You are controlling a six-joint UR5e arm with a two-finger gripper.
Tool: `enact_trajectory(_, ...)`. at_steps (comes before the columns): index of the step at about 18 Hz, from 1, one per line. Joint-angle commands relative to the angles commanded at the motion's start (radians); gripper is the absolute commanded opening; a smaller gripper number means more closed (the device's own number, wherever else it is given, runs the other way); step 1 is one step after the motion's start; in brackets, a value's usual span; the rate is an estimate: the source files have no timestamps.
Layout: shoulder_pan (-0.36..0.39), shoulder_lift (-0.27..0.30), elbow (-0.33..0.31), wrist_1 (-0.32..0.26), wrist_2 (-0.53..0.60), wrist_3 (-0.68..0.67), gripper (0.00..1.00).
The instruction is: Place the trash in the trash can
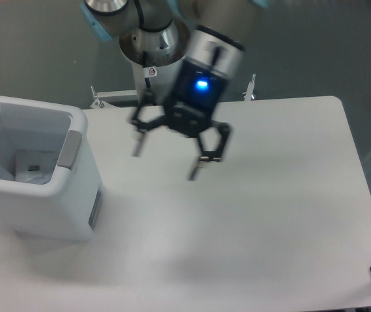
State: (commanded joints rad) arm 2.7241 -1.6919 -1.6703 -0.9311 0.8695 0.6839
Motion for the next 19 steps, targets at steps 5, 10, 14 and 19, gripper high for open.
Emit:
enact_trajectory(5, 0.057, -0.032, -0.043, -0.002, 0.167, 0.126, 1.0)
enact_trajectory(10, 0.068, -0.084, -0.039, -0.002, 0.38, 0.221, 1.0)
enact_trajectory(14, 0.04, -0.097, -0.062, -0.014, 0.541, 0.369, 1.0)
enact_trajectory(19, 0.019, -0.098, -0.066, -0.028, 0.591, 0.416, 1.0)
